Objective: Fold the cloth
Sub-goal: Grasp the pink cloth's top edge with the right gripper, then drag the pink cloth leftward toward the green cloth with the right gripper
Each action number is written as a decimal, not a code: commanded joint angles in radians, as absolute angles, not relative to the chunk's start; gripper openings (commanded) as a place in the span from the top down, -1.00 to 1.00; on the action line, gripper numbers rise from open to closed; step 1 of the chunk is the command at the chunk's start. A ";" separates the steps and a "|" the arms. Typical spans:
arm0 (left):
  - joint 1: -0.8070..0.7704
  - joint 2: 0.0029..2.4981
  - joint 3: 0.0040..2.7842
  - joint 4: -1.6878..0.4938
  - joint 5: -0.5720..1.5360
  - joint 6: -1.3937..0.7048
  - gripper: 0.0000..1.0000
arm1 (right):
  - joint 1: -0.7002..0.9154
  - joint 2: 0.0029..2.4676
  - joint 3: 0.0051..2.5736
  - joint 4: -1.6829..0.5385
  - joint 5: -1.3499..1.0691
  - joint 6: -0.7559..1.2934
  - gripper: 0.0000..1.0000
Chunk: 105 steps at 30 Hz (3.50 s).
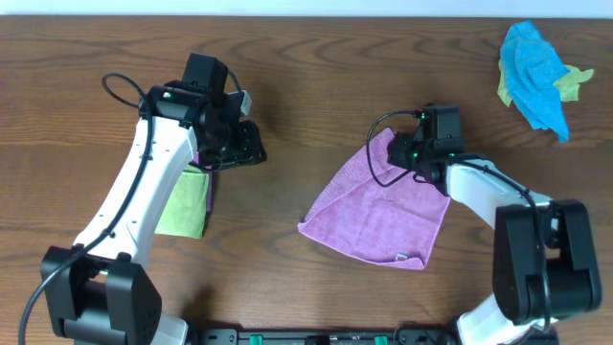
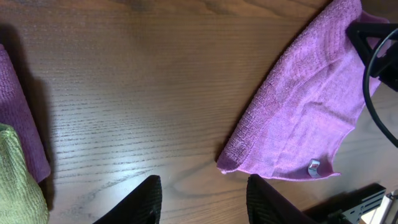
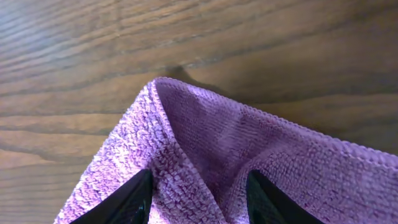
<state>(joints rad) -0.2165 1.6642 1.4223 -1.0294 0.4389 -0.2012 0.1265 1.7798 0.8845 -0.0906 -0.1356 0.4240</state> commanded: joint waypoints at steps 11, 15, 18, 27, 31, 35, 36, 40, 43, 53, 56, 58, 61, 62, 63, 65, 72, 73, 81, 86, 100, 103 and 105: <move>-0.212 1.651 1.449 -1.016 0.446 -0.181 0.08 | 0.153 1.786 0.900 -0.062 -0.185 0.441 0.16; -0.212 1.651 1.449 -1.016 0.446 -0.180 0.08 | 0.169 1.789 0.900 -0.062 -0.184 0.442 0.28; -0.212 1.651 1.449 -1.017 0.445 -0.179 0.09 | 0.171 1.802 0.900 -0.062 -0.192 0.460 0.58; -0.206 1.651 1.449 -1.016 0.433 -0.179 0.09 | 0.215 1.803 0.913 0.046 -0.240 0.501 0.98; -0.196 1.651 1.449 -1.016 0.434 -0.179 0.09 | 0.260 1.805 0.947 0.061 -0.227 0.503 0.97; -0.179 1.651 1.449 -1.016 0.434 -0.179 0.10 | 0.297 1.838 0.996 0.061 -0.218 0.528 0.98; -0.175 1.651 1.449 -1.016 0.434 -0.179 0.10 | 0.306 1.850 1.008 0.061 -0.218 0.533 0.97; -0.156 1.651 1.449 -1.017 0.434 -0.179 0.10 | 0.350 1.918 1.077 0.062 -0.217 0.546 0.98; -0.141 1.651 1.449 -1.016 0.434 -0.178 0.09 | 0.384 1.993 1.156 0.062 -0.218 0.565 0.97; -0.096 1.651 1.449 -1.016 0.434 -0.171 0.09 | 0.452 2.135 1.349 0.060 -0.217 0.572 0.98; -0.084 1.651 1.449 -1.016 0.434 -0.171 0.09 | 0.461 2.146 1.365 0.062 -0.216 0.573 0.97; -0.076 1.651 1.449 -1.016 0.435 -0.171 0.09 | 0.467 2.149 1.366 0.065 -0.213 0.576 0.97; -0.073 1.651 1.449 -1.016 0.435 -0.171 0.09 | 0.476 2.156 1.366 0.070 -0.213 0.584 0.97; -0.072 1.651 1.449 -1.016 0.435 -0.171 0.09 | 0.480 2.159 1.366 0.076 -0.213 0.591 0.97; -0.072 1.651 1.449 -1.016 0.435 -0.171 0.10 | 0.484 2.162 1.366 0.089 -0.214 0.596 0.98; -0.072 1.651 1.449 -1.016 0.435 -0.171 0.09 | 0.495 2.167 1.367 0.117 -0.214 0.606 0.97; -0.072 1.651 1.449 -1.017 0.435 -0.171 0.09 | 0.530 2.172 1.367 0.207 -0.218 0.643 0.49; -0.072 1.651 1.449 -1.017 0.435 -0.171 0.09 | 0.533 2.172 1.367 0.211 -0.225 0.643 0.37; -0.072 1.651 1.449 -1.017 0.438 -0.171 0.10 | 0.558 2.172 1.367 0.272 -0.288 0.695 0.23; -0.072 1.651 1.449 -1.017 0.438 -0.171 0.11 | 0.583 2.172 1.367 0.302 -0.296 0.760 0.23; -0.072 1.651 1.449 -1.031 0.438 -0.171 0.12 | 0.589 2.172 1.367 0.126 -0.161 0.674 0.03; -0.072 1.651 1.449 -1.031 0.438 -0.171 0.11 | 0.582 2.172 1.367 0.103 -0.163 0.675 0.02; -0.072 1.651 1.449 -1.031 0.438 -0.171 0.12 | 0.579 2.171 1.367 0.084 -0.168 0.675 0.02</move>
<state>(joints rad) -0.0784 1.6642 1.4227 -1.0252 0.4408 -0.1825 0.5892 2.1532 1.3495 0.0959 -0.1822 0.6960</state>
